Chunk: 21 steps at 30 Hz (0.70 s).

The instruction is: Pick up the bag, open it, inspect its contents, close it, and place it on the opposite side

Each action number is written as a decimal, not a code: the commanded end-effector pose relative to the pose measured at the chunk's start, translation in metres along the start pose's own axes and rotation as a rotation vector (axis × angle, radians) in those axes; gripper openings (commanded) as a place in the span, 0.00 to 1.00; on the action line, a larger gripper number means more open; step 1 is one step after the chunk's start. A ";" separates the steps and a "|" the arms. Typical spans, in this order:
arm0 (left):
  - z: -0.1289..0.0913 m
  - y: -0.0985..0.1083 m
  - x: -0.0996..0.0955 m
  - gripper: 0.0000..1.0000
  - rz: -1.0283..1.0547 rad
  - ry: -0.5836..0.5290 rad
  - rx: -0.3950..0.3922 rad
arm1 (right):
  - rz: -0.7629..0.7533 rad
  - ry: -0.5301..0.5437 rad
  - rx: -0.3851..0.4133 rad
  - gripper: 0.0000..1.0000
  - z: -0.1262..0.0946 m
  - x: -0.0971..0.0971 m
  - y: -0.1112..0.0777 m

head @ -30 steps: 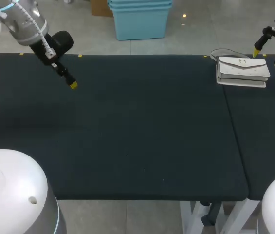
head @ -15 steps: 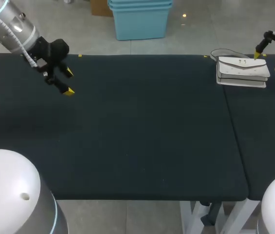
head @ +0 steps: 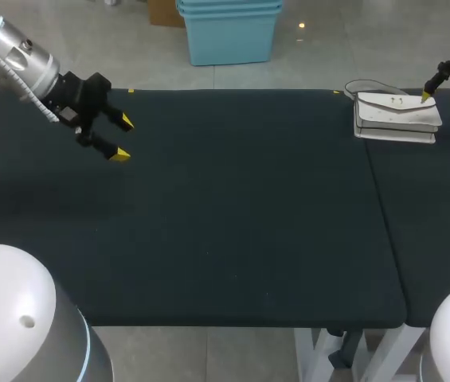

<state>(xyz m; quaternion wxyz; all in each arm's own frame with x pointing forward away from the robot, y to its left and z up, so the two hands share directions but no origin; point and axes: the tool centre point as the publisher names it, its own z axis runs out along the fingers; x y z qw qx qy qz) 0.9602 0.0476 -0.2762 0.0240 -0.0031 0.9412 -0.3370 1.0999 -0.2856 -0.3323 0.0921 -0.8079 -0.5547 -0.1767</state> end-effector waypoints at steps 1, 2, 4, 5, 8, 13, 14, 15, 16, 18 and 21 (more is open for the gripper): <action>0.009 0.001 -0.005 1.00 0.020 0.022 0.036 | 0.002 0.008 0.005 1.00 0.009 -0.008 0.012; 0.011 0.000 -0.005 1.00 0.024 0.027 0.036 | 0.003 0.008 0.005 1.00 0.011 -0.010 0.014; 0.014 0.000 -0.006 1.00 0.032 0.031 0.038 | 0.016 0.020 0.015 1.00 0.015 -0.014 0.020; 0.015 -0.001 -0.006 1.00 0.036 0.038 0.048 | 0.018 0.018 0.017 1.00 0.017 -0.016 0.023; 0.018 -0.001 -0.004 1.00 0.064 0.072 0.067 | 0.020 0.024 0.027 1.00 0.022 -0.017 0.029; 0.021 -0.002 -0.001 1.00 0.088 0.102 0.071 | 0.019 0.042 0.040 0.90 0.030 -0.014 0.035; 0.021 -0.002 -0.001 1.00 0.088 0.102 0.071 | 0.019 0.045 0.041 0.87 0.031 -0.013 0.035; 0.021 -0.002 -0.001 1.00 0.088 0.102 0.071 | 0.017 0.047 0.043 0.83 0.033 -0.012 0.036; 0.021 -0.002 -0.001 1.00 0.088 0.102 0.071 | 0.016 0.051 0.046 0.78 0.034 -0.010 0.036; 0.021 -0.002 -0.001 1.00 0.088 0.102 0.071 | 0.012 0.057 0.051 0.68 0.036 -0.007 0.036; 0.021 -0.002 -0.001 1.00 0.088 0.102 0.071 | 0.016 0.065 0.063 0.40 0.041 -0.005 0.035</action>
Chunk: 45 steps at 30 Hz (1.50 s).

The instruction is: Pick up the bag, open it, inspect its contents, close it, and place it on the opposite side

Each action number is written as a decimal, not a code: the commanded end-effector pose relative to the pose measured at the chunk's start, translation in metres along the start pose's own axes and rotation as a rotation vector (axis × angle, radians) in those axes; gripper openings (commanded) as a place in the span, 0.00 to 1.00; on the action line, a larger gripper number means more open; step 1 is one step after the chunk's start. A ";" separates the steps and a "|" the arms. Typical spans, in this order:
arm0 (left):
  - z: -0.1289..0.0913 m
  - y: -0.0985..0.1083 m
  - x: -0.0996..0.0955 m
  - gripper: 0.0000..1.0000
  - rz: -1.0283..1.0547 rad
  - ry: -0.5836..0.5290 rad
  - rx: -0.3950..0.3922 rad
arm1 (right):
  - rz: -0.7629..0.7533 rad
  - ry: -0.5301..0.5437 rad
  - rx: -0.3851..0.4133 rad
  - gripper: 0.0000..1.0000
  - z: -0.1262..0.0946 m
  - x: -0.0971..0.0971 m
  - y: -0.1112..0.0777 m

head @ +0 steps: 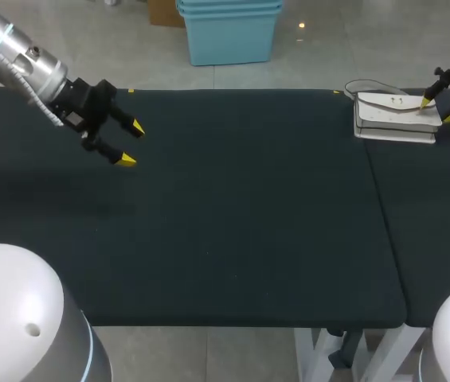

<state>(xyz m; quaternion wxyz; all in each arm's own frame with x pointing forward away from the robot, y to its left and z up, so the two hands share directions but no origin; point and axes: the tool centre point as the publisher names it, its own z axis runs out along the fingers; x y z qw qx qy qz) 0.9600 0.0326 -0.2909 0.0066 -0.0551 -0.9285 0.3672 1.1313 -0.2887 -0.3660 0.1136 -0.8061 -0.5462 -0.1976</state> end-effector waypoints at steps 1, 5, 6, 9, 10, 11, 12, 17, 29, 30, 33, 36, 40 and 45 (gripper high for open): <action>0.000 0.001 -0.003 1.00 0.001 0.006 0.003 | 0.003 0.005 0.057 0.36 0.007 0.001 0.006; 0.000 0.001 -0.003 1.00 0.001 0.006 0.003 | 0.006 0.018 0.072 0.00 0.012 0.003 0.002; 0.000 0.001 -0.003 1.00 0.001 0.006 0.003 | 0.007 0.025 0.074 0.00 0.013 0.003 0.001; 0.000 0.001 -0.003 1.00 0.001 0.006 0.003 | 0.006 0.039 0.083 0.00 0.016 0.006 -0.003; 0.000 0.001 -0.003 1.00 0.001 0.006 0.003 | 0.003 0.042 0.088 0.00 0.017 0.006 -0.004; 0.000 0.001 -0.003 1.00 0.001 0.006 0.003 | 0.001 0.046 0.090 0.00 0.018 0.007 -0.005; 0.000 0.001 -0.003 1.00 0.001 0.006 0.003 | 0.000 0.052 0.092 0.00 0.018 0.007 -0.005; 0.000 0.001 -0.003 1.00 0.001 0.006 0.003 | -0.006 0.096 0.095 0.00 0.018 0.011 -0.008; 0.000 0.001 -0.003 1.00 0.001 0.006 0.003 | -0.129 0.215 0.122 0.00 0.015 0.061 -0.052; 0.000 0.001 -0.003 1.00 0.001 0.006 0.003 | -0.139 0.227 0.121 0.00 0.014 0.064 -0.056; 0.000 0.001 -0.003 1.00 0.001 0.006 0.003 | -0.170 0.248 0.131 0.00 0.015 0.076 -0.073; 0.000 0.001 -0.003 1.00 0.001 0.006 0.003 | -0.210 0.262 0.146 0.00 0.019 0.091 -0.093; 0.000 0.001 -0.003 1.00 0.001 0.006 0.003 | -0.250 0.288 0.161 0.00 0.022 0.105 -0.121; 0.000 0.001 -0.003 1.00 0.001 0.006 0.003 | -0.293 0.304 0.188 0.00 0.028 0.121 -0.158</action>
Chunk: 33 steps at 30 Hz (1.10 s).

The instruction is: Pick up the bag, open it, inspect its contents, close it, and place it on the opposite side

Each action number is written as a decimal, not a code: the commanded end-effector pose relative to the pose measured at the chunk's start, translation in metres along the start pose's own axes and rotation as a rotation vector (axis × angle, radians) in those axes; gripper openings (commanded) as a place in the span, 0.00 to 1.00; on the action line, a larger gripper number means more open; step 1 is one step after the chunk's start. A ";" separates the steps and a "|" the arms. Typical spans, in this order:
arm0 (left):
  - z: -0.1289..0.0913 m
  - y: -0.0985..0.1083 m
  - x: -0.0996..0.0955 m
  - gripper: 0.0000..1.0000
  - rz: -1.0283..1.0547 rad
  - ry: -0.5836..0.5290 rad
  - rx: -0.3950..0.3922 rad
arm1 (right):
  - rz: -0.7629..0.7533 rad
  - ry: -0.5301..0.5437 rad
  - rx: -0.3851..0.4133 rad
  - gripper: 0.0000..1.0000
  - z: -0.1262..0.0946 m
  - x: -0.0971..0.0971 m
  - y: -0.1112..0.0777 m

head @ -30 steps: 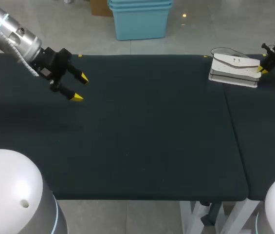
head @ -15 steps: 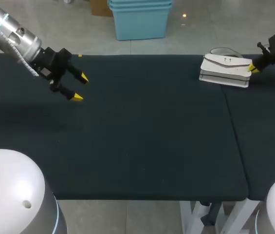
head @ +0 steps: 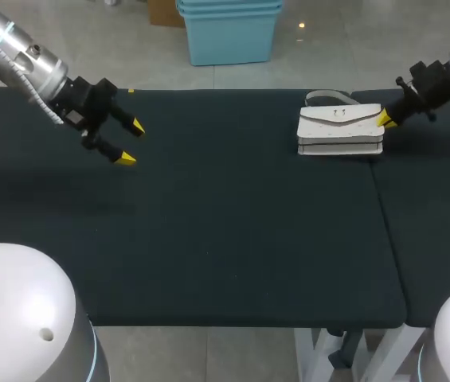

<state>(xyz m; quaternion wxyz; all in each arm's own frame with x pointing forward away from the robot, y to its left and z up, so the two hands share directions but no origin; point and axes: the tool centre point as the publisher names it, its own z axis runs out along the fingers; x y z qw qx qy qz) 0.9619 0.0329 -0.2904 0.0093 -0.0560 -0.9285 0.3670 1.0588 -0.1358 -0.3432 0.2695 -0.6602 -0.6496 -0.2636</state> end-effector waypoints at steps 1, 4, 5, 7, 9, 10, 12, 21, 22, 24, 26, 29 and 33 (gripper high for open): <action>0.001 0.001 -0.001 1.00 0.001 0.000 0.003 | -0.028 -0.017 -0.056 0.00 0.016 0.018 -0.035; 0.001 0.001 -0.001 1.00 0.001 0.000 0.003 | -0.033 -0.010 -0.049 0.00 0.025 0.028 -0.052; 0.001 0.001 -0.001 1.00 0.001 0.000 0.003 | -0.032 -0.022 -0.040 0.00 0.029 0.032 -0.058; 0.001 0.001 -0.001 1.00 0.001 0.000 0.003 | -0.021 -0.032 -0.011 0.00 0.036 0.038 -0.070; 0.001 0.001 -0.001 1.00 0.001 0.000 0.003 | -0.021 -0.032 -0.011 0.00 0.036 0.038 -0.070; 0.001 0.001 -0.001 1.00 0.001 0.000 0.003 | -0.021 -0.032 -0.011 0.00 0.036 0.038 -0.070; 0.001 0.001 -0.001 1.00 0.001 0.000 0.003 | -0.021 -0.032 -0.011 0.00 0.036 0.038 -0.070; 0.001 0.001 -0.001 1.00 0.001 0.000 0.003 | -0.036 -0.021 -0.004 0.00 0.038 0.040 -0.070; 0.001 0.001 -0.001 1.00 0.001 0.000 0.003 | -0.055 -0.014 -0.008 0.00 0.043 0.046 -0.075; 0.001 0.001 -0.001 1.00 0.001 0.000 0.003 | -0.069 -0.017 0.002 0.00 0.057 0.058 -0.085; 0.001 0.001 -0.001 1.00 0.001 0.000 0.003 | -0.064 -0.020 -0.002 0.00 0.069 0.070 -0.094; 0.001 0.001 -0.001 1.00 0.001 0.000 0.003 | -0.072 -0.016 -0.003 0.00 0.080 0.085 -0.099; 0.001 0.001 -0.001 1.00 0.001 0.000 0.003 | -0.104 0.004 0.035 0.00 0.100 0.104 -0.107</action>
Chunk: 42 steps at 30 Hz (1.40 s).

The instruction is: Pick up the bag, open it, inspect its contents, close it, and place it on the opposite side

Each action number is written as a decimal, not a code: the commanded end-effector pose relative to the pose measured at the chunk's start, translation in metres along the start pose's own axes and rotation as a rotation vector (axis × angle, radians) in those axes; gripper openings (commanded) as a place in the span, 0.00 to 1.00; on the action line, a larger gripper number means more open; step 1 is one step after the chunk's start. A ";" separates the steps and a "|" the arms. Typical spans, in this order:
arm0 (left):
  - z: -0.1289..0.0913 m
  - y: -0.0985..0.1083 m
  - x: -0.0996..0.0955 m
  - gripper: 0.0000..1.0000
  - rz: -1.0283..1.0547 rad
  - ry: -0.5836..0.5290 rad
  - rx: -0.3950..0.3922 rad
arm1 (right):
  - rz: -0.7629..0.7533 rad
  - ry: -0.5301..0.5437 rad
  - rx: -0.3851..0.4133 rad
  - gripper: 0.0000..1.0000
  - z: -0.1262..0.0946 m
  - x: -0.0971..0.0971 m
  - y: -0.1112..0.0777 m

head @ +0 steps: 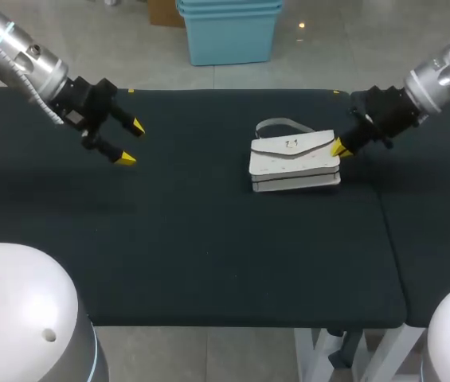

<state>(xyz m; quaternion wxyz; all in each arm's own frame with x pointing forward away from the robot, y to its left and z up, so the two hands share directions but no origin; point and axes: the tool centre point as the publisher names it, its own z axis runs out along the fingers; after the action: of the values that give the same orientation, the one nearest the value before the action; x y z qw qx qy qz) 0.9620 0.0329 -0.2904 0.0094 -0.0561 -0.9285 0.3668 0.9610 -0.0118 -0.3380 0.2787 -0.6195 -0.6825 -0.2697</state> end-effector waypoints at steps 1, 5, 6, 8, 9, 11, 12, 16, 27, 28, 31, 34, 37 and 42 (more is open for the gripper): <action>0.001 0.001 0.000 1.00 0.001 0.000 0.003 | -0.002 -0.042 -0.008 0.00 0.024 0.017 -0.008; 0.001 0.001 0.000 1.00 0.001 0.000 0.003 | 0.027 -0.029 -0.034 0.00 0.049 0.021 -0.012; 0.001 0.001 0.000 1.00 0.001 0.000 0.003 | 0.031 -0.020 -0.038 0.00 0.052 0.022 -0.012; 0.001 0.001 0.000 1.00 0.001 0.000 0.003 | 0.043 -0.013 -0.054 0.00 0.061 0.027 -0.009; 0.001 0.001 0.000 1.00 0.001 0.000 0.003 | 0.052 -0.014 -0.067 0.00 0.066 0.031 -0.005; 0.001 0.001 0.000 1.00 0.001 0.000 0.003 | 0.056 0.005 -0.070 0.00 0.071 0.036 -0.002; 0.001 0.001 0.000 1.00 0.001 0.000 0.003 | 0.047 0.008 -0.069 0.00 0.074 0.039 0.000; 0.001 0.001 0.000 1.00 0.001 0.000 0.003 | 0.034 0.018 -0.048 0.00 0.089 0.052 0.000; 0.001 0.001 0.000 1.00 0.001 0.000 0.003 | 0.009 0.028 -0.015 0.00 0.118 0.077 -0.010; 0.001 0.001 0.000 1.00 0.001 0.000 0.003 | 0.009 0.028 -0.014 0.00 0.119 0.077 -0.011; 0.001 0.001 0.000 1.00 0.001 0.000 0.003 | 0.012 0.029 -0.012 0.00 0.119 0.076 -0.013; 0.001 0.001 0.000 1.00 0.001 0.000 0.003 | 0.013 0.030 -0.009 0.00 0.119 0.075 -0.014; 0.001 0.001 0.000 1.00 0.001 0.000 0.003 | 0.014 0.025 -0.008 1.00 0.116 0.074 -0.015; 0.001 0.001 0.000 1.00 0.001 0.000 0.003 | -0.016 -0.019 -0.011 1.00 0.099 0.074 -0.019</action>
<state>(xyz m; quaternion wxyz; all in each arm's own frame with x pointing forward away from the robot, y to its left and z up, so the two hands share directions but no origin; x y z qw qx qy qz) 0.9619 0.0329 -0.2904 0.0094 -0.0560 -0.9286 0.3668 0.9375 0.1155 -0.3675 0.2779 -0.6165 -0.6834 -0.2750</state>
